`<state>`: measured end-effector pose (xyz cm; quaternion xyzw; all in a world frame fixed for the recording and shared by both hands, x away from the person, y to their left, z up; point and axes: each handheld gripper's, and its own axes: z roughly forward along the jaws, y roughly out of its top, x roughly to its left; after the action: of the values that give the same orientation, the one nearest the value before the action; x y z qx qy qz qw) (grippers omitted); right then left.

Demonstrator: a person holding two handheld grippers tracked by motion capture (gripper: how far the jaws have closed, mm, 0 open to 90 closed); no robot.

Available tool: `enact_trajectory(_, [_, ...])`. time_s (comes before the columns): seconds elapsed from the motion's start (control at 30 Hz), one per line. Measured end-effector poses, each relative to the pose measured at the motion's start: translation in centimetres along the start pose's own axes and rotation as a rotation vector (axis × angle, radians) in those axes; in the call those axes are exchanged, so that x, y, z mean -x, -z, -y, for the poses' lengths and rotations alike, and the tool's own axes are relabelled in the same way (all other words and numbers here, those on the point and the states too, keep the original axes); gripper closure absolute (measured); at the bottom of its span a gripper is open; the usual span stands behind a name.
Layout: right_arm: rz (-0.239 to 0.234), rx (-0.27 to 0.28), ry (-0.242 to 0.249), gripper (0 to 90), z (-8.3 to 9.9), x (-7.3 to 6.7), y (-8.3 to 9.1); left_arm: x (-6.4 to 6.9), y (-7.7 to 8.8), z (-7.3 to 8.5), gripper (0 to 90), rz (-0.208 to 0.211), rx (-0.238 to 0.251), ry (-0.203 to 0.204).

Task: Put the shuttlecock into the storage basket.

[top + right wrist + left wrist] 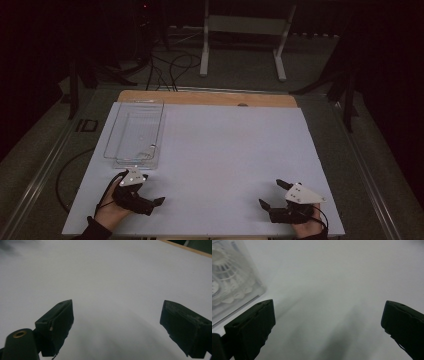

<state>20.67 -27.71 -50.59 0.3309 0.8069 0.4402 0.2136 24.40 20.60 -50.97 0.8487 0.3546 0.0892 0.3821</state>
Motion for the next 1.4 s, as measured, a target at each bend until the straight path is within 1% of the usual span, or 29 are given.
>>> enact_trajectory(0.03, [-0.001,0.001,-0.003,11.6,0.0,0.0,0.0,0.0,-0.1,0.1,0.1,-0.016,0.005,0.004])
enact_trajectory(0.1, [0.001,0.002,-0.010,11.7,0.1,0.1,0.0,0.0,-0.2,0.2,0.1,-0.033,0.016,0.006])
enact_trajectory(0.13, [0.002,0.003,-0.009,11.6,0.1,0.1,0.0,0.0,-0.2,0.2,0.1,-0.039,0.025,0.010])
enact_trajectory(0.17, [0.001,0.002,-0.013,11.7,0.1,0.2,0.0,0.0,-0.2,0.2,0.1,-0.035,0.030,0.015])
enact_trajectory(0.2, [-0.001,0.001,-0.014,11.6,0.1,0.2,0.0,0.0,-0.2,0.2,0.1,-0.031,0.029,0.018])
enact_trajectory(0.27, [-0.003,0.001,-0.018,11.6,0.2,0.3,0.0,0.1,-0.3,0.2,0.0,-0.049,0.019,0.022])
enact_trajectory(0.33, [-0.003,0.003,-0.019,11.6,0.2,0.3,0.0,0.2,-0.5,0.2,0.1,-0.050,0.010,0.033])
enact_trajectory(0.4, [-0.003,0.003,-0.020,11.6,0.2,0.3,0.0,0.3,-0.7,0.2,0.1,-0.069,0.009,0.039])
enact_trajectory(0.43, [-0.005,0.003,-0.022,11.6,0.2,0.3,0.0,0.4,-0.8,0.2,0.1,-0.072,0.005,0.046])
enact_trajectory(0.47, [-0.004,0.003,-0.022,11.6,0.2,0.3,0.0,0.5,-0.8,0.2,0.1,-0.078,0.010,0.047])
enact_trajectory(0.57, [-0.002,0.003,-0.022,11.6,0.2,0.3,-0.1,0.6,-0.9,0.2,0.1,-0.066,0.025,0.042])
enact_trajectory(0.67, [-0.003,-0.002,-0.024,11.7,0.2,0.3,-0.1,0.6,-1.0,0.3,0.1,-0.058,0.023,0.038])
enact_trajectory(0.83, [-0.007,-0.004,-0.026,11.6,0.3,0.4,-0.2,0.8,-1.0,0.4,0.1,-0.044,0.043,0.026])
enact_trajectory(0.9, [-0.008,-0.004,-0.026,11.7,0.3,0.4,-0.2,0.8,-1.1,0.4,0.1,-0.027,0.053,0.020])
enact_trajectory(0.93, [-0.008,-0.004,-0.027,11.6,0.3,0.4,-0.2,0.9,-1.1,0.4,0.1,-0.025,0.052,0.017])
enact_trajectory(1.0, [-0.008,-0.006,-0.027,11.6,0.3,0.4,-0.2,0.9,-1.0,0.4,0.1,-0.014,0.067,0.007])
enact_trajectory(1.1, [-0.007,-0.006,-0.024,11.7,0.3,0.4,-0.2,1.0,-1.0,0.4,0.1,-0.008,0.067,-0.005])
enact_trajectory(1.23, [-0.006,-0.007,-0.023,11.7,0.3,0.4,-0.2,1.0,-1.1,0.5,0.1,0.005,0.057,-0.011])
enact_trajectory(1.3, [-0.006,-0.008,-0.024,11.7,0.3,0.4,-0.2,1.0,-1.1,0.6,0.1,0.018,0.070,-0.016])
enact_trajectory(1.4, [-0.007,-0.007,-0.025,11.6,0.3,0.4,-0.2,1.1,-1.1,0.5,0.1,0.015,0.070,-0.024])
